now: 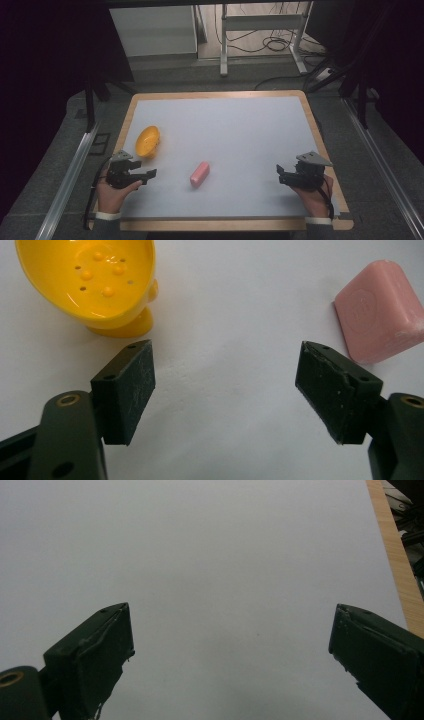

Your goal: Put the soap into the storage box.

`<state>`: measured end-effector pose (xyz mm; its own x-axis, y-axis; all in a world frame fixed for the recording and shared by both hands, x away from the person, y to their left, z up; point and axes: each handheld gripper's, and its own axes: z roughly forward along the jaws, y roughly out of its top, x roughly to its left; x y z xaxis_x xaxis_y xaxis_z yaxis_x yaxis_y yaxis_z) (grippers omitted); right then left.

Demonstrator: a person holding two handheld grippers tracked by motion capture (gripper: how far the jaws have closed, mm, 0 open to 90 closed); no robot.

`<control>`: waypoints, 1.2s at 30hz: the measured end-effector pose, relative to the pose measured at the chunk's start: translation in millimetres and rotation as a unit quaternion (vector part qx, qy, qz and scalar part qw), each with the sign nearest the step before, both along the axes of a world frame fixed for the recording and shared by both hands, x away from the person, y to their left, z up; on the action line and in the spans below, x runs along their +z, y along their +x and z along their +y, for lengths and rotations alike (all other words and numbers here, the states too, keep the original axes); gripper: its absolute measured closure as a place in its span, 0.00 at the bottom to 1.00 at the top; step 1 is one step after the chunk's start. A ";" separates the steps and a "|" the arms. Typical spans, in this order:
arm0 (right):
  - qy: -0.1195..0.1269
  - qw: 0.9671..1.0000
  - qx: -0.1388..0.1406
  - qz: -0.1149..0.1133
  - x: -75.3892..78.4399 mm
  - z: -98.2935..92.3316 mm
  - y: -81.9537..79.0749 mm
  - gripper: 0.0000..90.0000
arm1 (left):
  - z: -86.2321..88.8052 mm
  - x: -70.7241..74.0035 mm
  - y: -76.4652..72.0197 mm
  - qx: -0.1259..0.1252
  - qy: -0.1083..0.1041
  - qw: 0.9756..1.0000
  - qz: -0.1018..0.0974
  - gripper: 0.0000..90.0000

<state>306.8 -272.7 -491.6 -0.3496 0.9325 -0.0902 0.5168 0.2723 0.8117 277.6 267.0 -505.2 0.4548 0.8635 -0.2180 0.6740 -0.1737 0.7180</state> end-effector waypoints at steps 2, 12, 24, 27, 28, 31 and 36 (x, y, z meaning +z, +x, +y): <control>-0.003 1.000 0.002 0.001 -0.7 0.3 -0.3 0.04 | 0.6 0.2 0.5 0.000 0.000 1.000 0.000 0.27; -0.003 1.000 0.006 0.012 -3.8 3.3 0.0 0.04 | -0.5 2.0 -0.5 0.000 -0.001 1.000 -0.010 0.28; -0.004 1.000 0.016 -0.005 -2.6 7.8 -2.1 0.04 | 0.4 2.9 -1.2 0.004 -0.001 1.000 -0.012 0.28; -0.002 1.000 0.016 -0.005 -1.5 7.8 -2.5 0.04 | 1.1 4.7 -2.3 0.004 0.000 1.000 -0.014 0.29; -0.001 1.000 0.017 -0.008 -1.3 8.1 -3.0 0.04 | 1.1 6.3 -3.3 0.005 0.000 1.000 -0.017 0.29; 0.002 1.000 0.019 -0.008 -1.6 8.7 -2.9 0.04 | 1.0 10.6 -6.2 0.011 0.002 0.999 -0.032 0.29; 0.002 1.000 0.023 -0.002 -4.7 9.3 -1.2 0.04 | 1.1 18.1 -9.1 0.018 0.008 0.999 -0.046 0.32</control>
